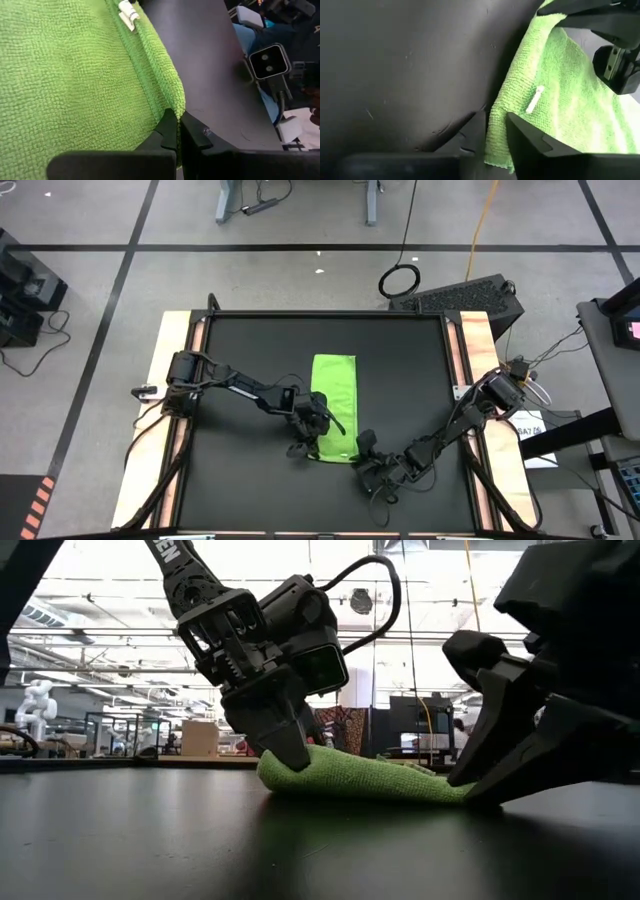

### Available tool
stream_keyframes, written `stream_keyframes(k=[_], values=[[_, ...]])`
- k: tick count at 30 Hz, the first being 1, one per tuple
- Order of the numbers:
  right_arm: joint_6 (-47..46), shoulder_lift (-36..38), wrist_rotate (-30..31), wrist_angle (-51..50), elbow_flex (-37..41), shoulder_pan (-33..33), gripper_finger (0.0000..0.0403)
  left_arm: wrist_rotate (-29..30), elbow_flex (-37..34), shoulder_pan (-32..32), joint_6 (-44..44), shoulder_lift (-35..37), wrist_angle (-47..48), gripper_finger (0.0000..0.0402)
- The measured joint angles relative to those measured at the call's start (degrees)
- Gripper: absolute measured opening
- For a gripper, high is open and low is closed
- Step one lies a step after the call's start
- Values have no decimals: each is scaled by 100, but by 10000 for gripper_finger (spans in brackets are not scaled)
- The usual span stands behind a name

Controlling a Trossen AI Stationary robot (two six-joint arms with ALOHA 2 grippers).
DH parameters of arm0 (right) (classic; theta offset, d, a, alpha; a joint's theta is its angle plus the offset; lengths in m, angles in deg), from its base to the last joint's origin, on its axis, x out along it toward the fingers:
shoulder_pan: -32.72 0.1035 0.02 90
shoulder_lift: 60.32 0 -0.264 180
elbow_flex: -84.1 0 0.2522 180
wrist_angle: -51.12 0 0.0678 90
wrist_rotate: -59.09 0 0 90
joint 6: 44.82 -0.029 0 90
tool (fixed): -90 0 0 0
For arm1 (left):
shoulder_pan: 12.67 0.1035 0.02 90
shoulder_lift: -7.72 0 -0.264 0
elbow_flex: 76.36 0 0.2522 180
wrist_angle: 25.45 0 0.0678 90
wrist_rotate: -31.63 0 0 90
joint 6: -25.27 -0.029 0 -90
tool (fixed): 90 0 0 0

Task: Roll towel
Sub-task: Roll the green towel on the table

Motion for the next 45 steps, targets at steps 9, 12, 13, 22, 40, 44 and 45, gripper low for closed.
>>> stream_keyframes(k=[9, 12, 13, 22, 40, 44, 45], values=[[-421, 0, -64, -66, 13, -121, 5, -77, 3, -15, -60, -4, 9, 15], [-760, 55, -163, -114, 20, -141, 4, 7, 7, -54, -219, 2, 152, 32], [-877, 83, -222, -123, 26, -154, 3, 17, 7, -73, -272, 2, 184, 39], [-1692, 723, -1782, -348, 79, -520, 1, 973, -15, -491, -815, 406, 540, 139], [-2228, 905, -5004, 205, 81, -1606, 0, 5814, 0, -2492, -3109, 878, 763, 201], [-2285, 907, -5217, 421, 74, -1756, 0, 6109, 0, -2687, -3368, 596, 497, 201], [-2302, 907, -5221, 441, 74, -1783, 0, 6197, 0, -2721, -3398, 522, 436, 201]])
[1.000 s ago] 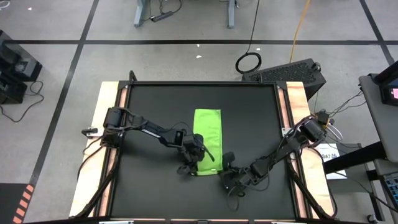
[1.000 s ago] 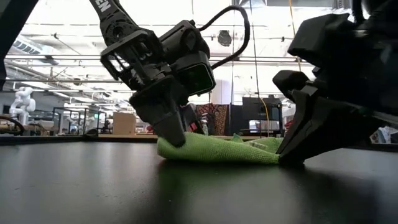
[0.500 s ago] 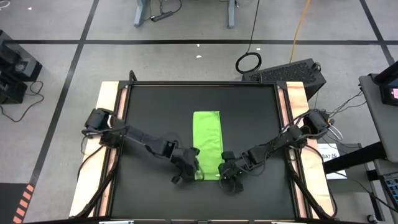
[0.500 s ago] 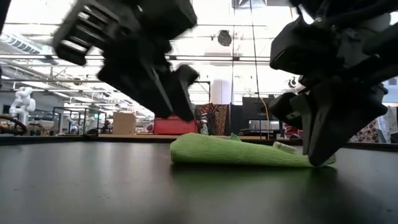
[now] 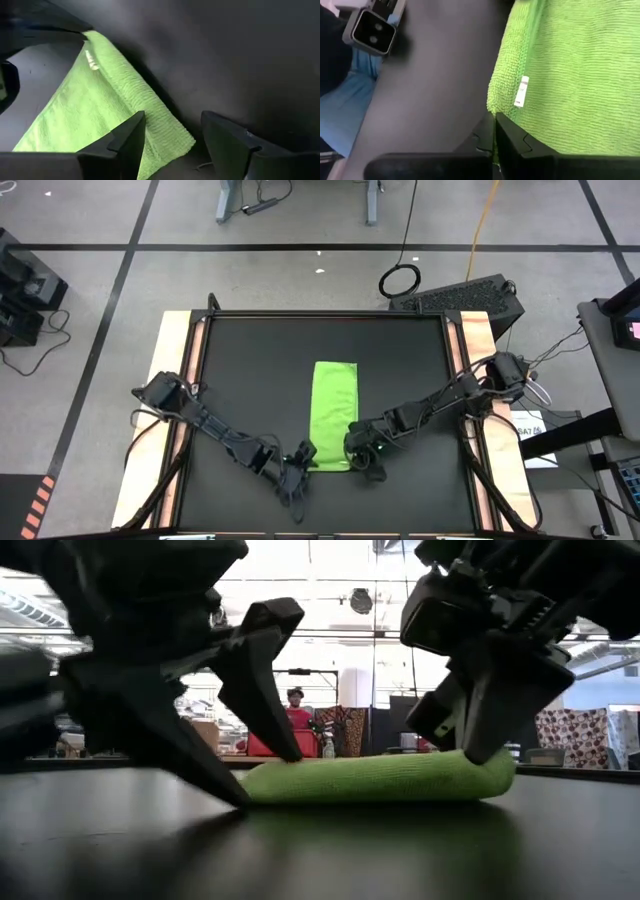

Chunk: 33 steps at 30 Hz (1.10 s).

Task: Roll towel
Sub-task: Roll the green towel on the table

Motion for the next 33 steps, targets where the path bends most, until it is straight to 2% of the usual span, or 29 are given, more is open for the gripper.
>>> stream_keyframes(k=[5, 10, 14, 20, 22, 26, 30, 33], values=[[-85, 6, -141, 23, 0, -95, 0, 339, 28, -57, 53, -224, -104, 201], [-145, 11, -260, 34, -11, -117, 0, 412, 33, 21, 309, -318, -98, 191], [-204, 11, -281, 40, -11, -117, 0, 336, 22, 203, 464, -328, -95, 144], [-307, 13, -407, 75, -13, -115, 0, -3, 14, 396, 481, -339, -75, 43], [-347, 15, -420, 73, -13, -115, 3, -233, 11, 465, 486, -336, -75, 15], [-279, 22, -480, -65, -15, -115, 25, -815, 4, 644, 855, -336, -89, 10], [70, 114, -197, -282, -15, 13, 80, -1636, 4, 897, 1326, -330, -73, 8], [493, 340, 375, -535, -15, 210, 137, -2471, 4, 1127, 1711, -332, -71, 7]])
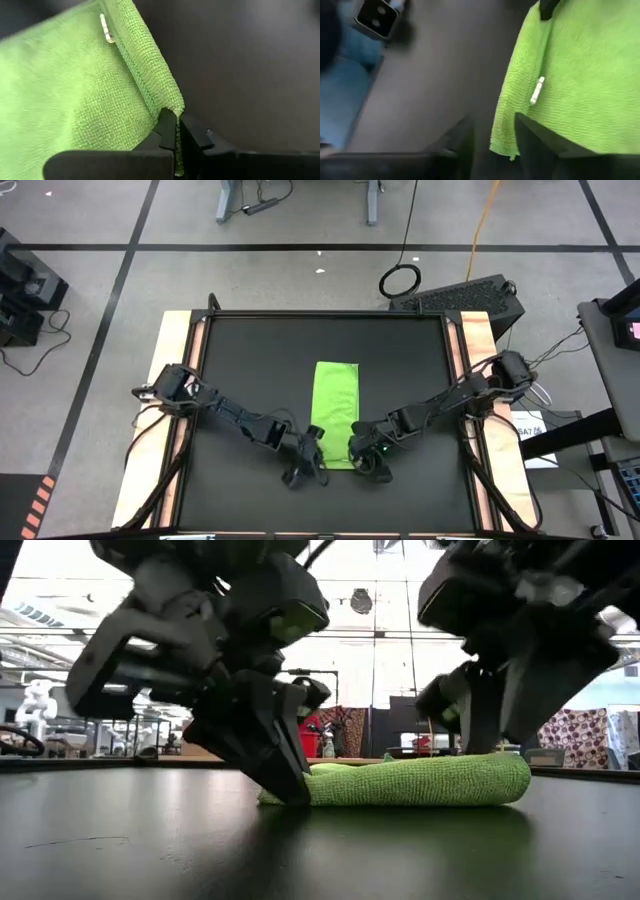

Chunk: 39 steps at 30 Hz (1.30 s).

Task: Roll towel
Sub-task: Roll the green towel on the table

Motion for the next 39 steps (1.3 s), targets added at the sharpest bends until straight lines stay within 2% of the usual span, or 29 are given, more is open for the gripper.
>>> stream_keyframes(k=[3, 6, 11, 17, 26, 32, 39], values=[[538, 255, 886, -303, 0, 289, 188, -857, 0, 235, 337, -7, -41, 6], [1207, 372, 1912, -503, -2, 723, 216, -1623, -2, 468, 694, -20, -114, 6], [1957, 211, 3166, -506, -4, 1365, 217, -2416, -12, 815, 1151, -35, -119, 5], [2312, -124, 4571, -373, -2, 1920, 197, -2825, -22, 1146, 1519, -39, -100, 5], [2877, -793, 5141, 399, -4, 2178, 181, -3086, -22, 1466, 1800, -37, -137, 4], [3068, -957, 5566, 627, -22, 2196, 170, -3288, -17, 1563, 1932, -33, -151, 4], [3198, -973, 5638, 709, -22, 2176, 146, -3324, -11, 1618, 1991, -22, -73, 4]])
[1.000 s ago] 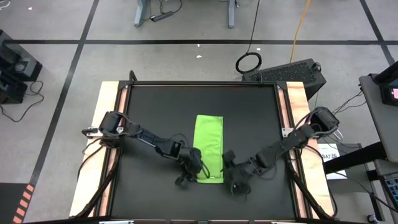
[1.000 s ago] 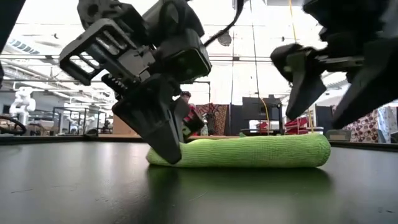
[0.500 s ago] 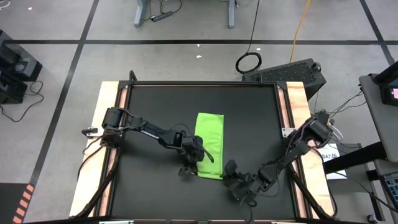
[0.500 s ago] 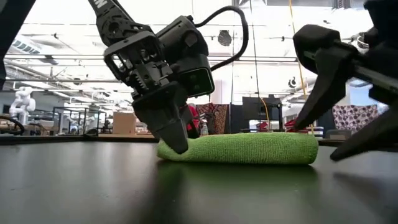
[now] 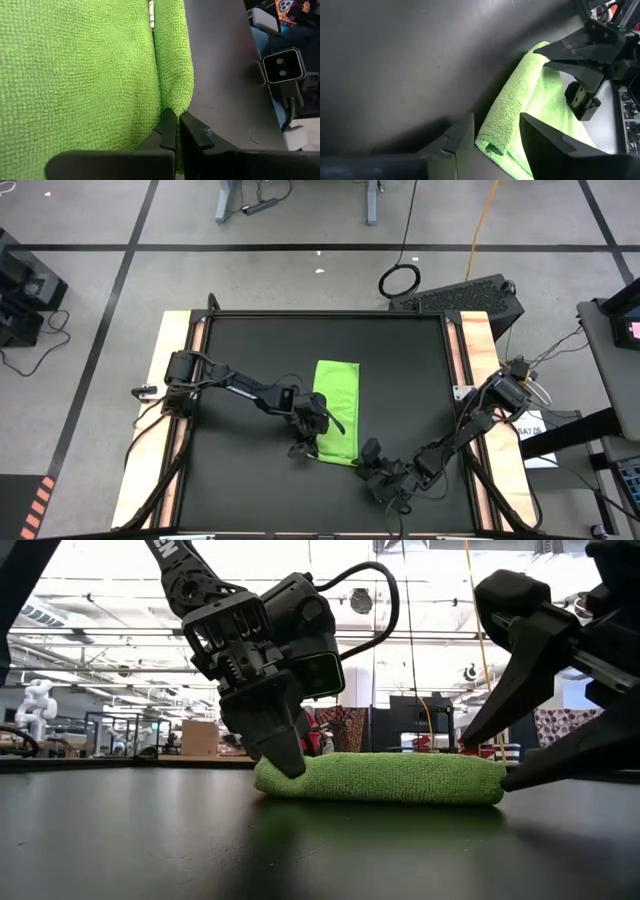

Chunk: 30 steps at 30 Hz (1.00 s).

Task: Roll towel
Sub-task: Roll the green towel on the table

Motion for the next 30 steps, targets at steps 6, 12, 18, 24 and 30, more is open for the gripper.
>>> stream_keyframes(k=[6, 12, 18, 24, 30], values=[[3, -7, 14, 7, 2, -18, 131, 3, 2, 0, 3, 0, 3, 4], [-20, -217, -68, 65, 0, -134, 118, 5, 4, -2, 71, 0, -4, 4], [-670, -280, -165, -84, 4, -291, 68, -8, 7, -23, 99, 2, 1, 4], [-1407, -278, -375, -187, 17, -490, 6, -82, 7, -29, 103, 2, -21, 4], [-2215, -311, -782, -88, 17, -780, 3, 40, 7, -158, 83, 2, -41, 58]])
